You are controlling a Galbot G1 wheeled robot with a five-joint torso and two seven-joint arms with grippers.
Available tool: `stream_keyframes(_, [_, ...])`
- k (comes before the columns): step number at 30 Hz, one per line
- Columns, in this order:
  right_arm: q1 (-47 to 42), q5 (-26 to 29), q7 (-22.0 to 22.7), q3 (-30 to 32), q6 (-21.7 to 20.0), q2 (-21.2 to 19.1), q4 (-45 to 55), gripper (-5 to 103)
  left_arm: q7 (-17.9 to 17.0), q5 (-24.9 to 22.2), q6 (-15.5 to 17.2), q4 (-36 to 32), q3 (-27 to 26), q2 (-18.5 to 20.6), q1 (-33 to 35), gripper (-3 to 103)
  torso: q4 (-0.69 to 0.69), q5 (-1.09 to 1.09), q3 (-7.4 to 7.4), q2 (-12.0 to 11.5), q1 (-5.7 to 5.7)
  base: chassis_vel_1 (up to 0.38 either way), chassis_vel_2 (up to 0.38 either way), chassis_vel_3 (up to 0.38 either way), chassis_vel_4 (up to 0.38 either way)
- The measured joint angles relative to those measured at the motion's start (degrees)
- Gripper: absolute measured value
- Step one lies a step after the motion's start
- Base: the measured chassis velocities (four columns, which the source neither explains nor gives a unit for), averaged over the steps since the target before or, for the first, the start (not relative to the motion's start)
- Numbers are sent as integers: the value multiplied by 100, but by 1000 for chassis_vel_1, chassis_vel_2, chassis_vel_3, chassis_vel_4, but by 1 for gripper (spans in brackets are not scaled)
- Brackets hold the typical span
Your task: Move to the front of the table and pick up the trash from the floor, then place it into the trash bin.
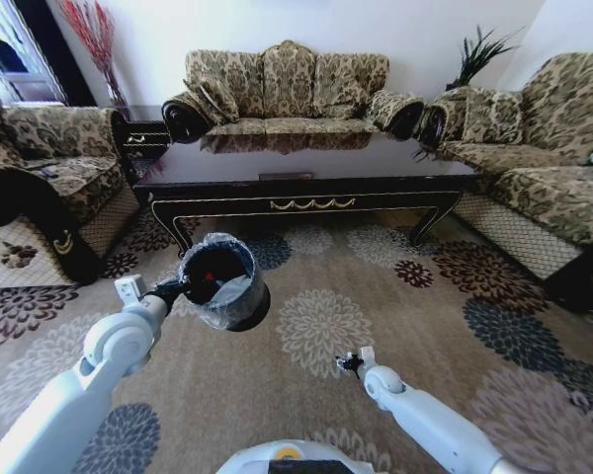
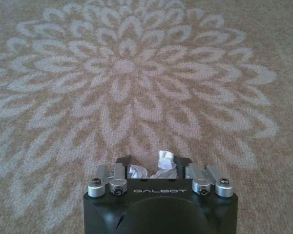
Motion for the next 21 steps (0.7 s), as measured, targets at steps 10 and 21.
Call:
stream_keyframes(10, [-259, -53, 17, 146, 17, -179, 342, 12, 3, 4, -14, -16, -16, -5, 17, 4, -5, -4, 0, 0, 0, 0, 0, 0, 0])
stream_keyframes(21, [-412, -234, -522, 413, 536, -400, 915, 0, 10, 43, -28, -20, -11, -20, 34, 4, -3, -4, 1, 0, 0, 0, 0, 0, 0])
